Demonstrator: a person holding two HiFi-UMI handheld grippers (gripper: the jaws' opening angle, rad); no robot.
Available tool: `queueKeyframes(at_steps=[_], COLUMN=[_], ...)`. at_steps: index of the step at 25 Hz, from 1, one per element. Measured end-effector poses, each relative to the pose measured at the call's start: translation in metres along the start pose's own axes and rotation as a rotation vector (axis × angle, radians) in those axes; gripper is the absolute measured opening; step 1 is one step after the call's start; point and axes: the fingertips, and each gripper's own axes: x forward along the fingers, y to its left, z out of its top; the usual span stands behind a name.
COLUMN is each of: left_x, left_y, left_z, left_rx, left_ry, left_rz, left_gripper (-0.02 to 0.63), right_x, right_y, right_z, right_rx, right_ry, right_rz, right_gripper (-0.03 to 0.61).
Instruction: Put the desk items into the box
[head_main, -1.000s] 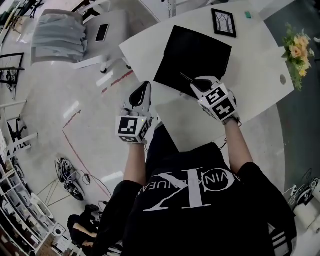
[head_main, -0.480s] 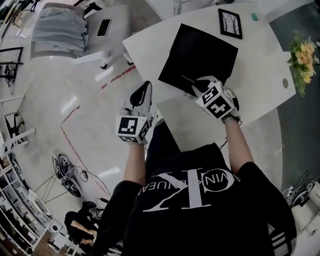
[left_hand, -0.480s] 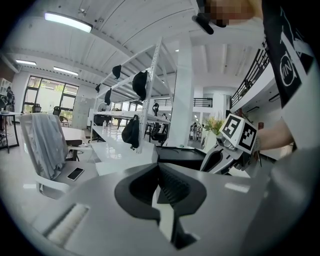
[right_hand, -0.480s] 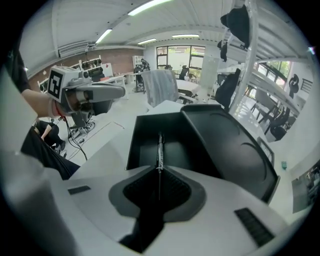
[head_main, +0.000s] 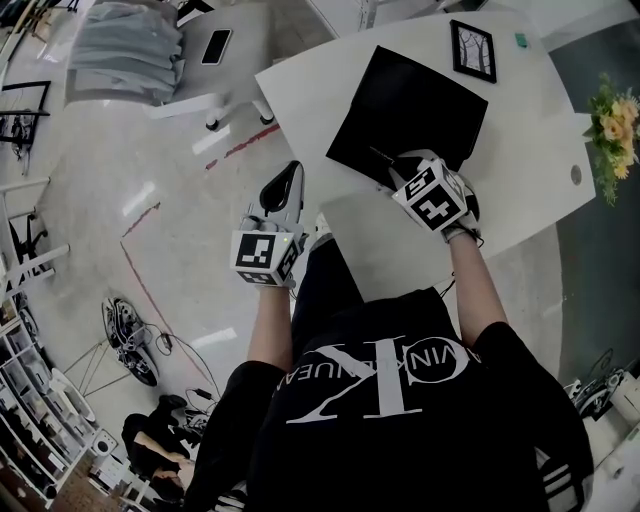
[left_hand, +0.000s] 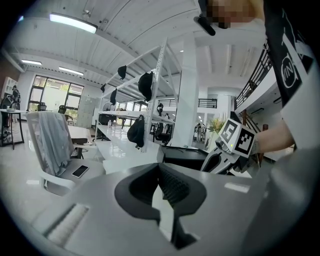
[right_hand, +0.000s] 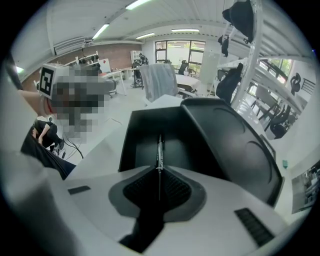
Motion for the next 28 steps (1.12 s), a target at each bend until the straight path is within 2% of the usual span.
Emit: queueKeyframes(at_steps=[8, 21, 24, 28], left_x=[-0.002, -0.001, 0.000, 0.003], left_y=[0.002, -0.003, -0.004, -0.008], left_z=[0.001, 0.004, 0.007, 0.011], left_rx=[-0.029, -0.008, -0.006, 0.003], left_ry=[0.000, -0.012, -0.016, -0.019], left_rz=[0.011, -0.006, -0.014, -0.028], left_gripper=[0.011, 0.011, 0.011, 0.011], right_x=[0.001, -0.008, -0.016, -0.030], right_y=[0.000, -0.003, -0.004, -0.007], right_z=[0.001, 0.000, 0.003, 0.007], right_rx=[0.040, 0.056, 0.063, 0.127], right_ry=[-0.012, -0.042, -0.065, -0.135], right_rz=[-0.003, -0.021, -0.032, -0.063], right_gripper=[0.057, 0.057, 0.051, 0.029])
